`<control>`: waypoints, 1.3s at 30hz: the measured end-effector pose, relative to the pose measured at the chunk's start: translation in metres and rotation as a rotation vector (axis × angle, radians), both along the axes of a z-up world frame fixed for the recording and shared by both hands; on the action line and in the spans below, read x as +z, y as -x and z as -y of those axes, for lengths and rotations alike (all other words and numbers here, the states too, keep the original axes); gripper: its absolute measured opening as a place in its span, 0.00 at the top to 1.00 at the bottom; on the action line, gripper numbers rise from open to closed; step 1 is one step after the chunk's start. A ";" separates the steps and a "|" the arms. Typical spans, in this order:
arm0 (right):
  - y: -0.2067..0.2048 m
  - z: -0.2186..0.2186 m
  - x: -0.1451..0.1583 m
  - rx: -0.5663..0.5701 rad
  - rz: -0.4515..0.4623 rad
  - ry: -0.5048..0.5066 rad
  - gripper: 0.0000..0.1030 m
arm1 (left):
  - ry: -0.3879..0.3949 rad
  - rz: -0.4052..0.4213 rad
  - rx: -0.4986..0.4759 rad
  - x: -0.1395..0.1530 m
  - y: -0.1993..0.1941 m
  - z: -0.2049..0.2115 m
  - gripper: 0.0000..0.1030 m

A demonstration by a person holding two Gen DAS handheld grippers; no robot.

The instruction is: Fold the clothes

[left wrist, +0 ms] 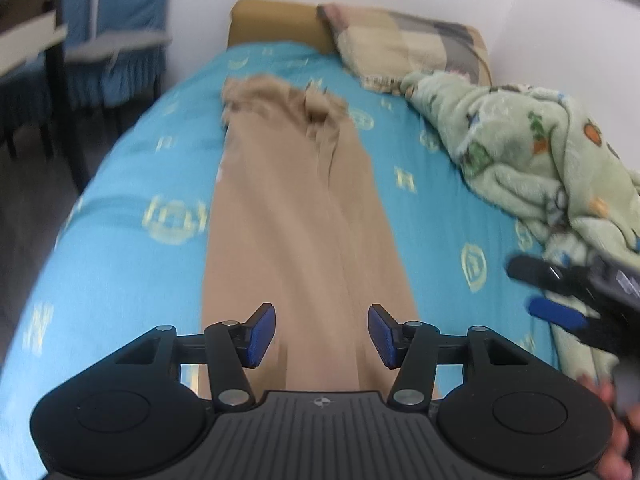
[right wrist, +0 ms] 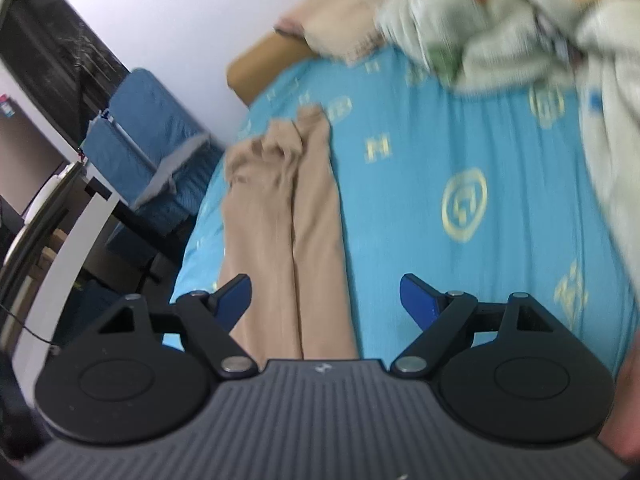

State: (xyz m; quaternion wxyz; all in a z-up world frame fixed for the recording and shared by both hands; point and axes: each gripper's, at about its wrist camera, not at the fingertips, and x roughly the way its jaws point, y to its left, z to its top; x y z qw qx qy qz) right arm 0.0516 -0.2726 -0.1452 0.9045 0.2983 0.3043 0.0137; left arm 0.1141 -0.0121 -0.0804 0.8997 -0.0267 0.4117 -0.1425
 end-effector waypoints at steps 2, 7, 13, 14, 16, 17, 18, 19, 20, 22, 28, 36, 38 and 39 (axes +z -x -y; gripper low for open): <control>-0.003 -0.004 0.005 -0.009 0.031 0.064 0.18 | -0.021 0.035 -0.021 0.000 -0.030 0.016 0.47; -0.026 -0.010 -0.005 0.016 0.055 0.154 0.23 | -0.199 0.197 -0.100 -0.025 -0.124 0.082 0.47; -0.058 -0.023 -0.042 0.057 -0.060 0.138 0.26 | -0.192 0.222 0.007 -0.068 -0.251 0.124 0.49; -0.063 -0.025 -0.048 0.063 -0.077 0.136 0.27 | -0.170 0.219 0.022 -0.074 -0.270 0.129 0.49; -0.074 -0.025 -0.059 0.053 -0.104 0.141 0.27 | -0.143 0.215 0.045 -0.086 -0.303 0.140 0.49; -0.078 -0.024 -0.063 0.034 -0.113 0.144 0.27 | -0.135 0.209 0.049 -0.092 -0.319 0.146 0.50; -0.079 -0.018 -0.064 -0.025 -0.107 0.147 0.29 | -0.128 0.195 0.035 -0.098 -0.333 0.154 0.52; -0.080 -0.012 -0.064 -0.085 -0.102 0.150 0.29 | -0.127 0.186 0.002 -0.103 -0.343 0.162 0.57; -0.080 -0.006 -0.065 -0.145 -0.096 0.152 0.29 | -0.142 0.193 -0.039 -0.107 -0.351 0.171 0.58; -0.079 0.008 -0.065 -0.264 -0.072 0.160 0.27 | -0.199 0.221 -0.099 -0.114 -0.360 0.187 0.58; -0.079 0.015 -0.067 -0.288 -0.078 0.176 0.28 | -0.160 0.166 -0.095 -0.100 -0.349 0.175 0.49; -0.062 0.025 -0.049 -0.379 0.013 0.209 0.27 | -0.043 0.178 -0.079 -0.019 -0.216 0.108 0.31; -0.057 0.024 -0.043 -0.388 0.034 0.220 0.27 | -0.019 0.177 -0.078 0.001 -0.174 0.090 0.28; -0.055 0.024 -0.040 -0.388 0.047 0.227 0.27 | -0.004 0.168 -0.071 0.011 -0.153 0.080 0.28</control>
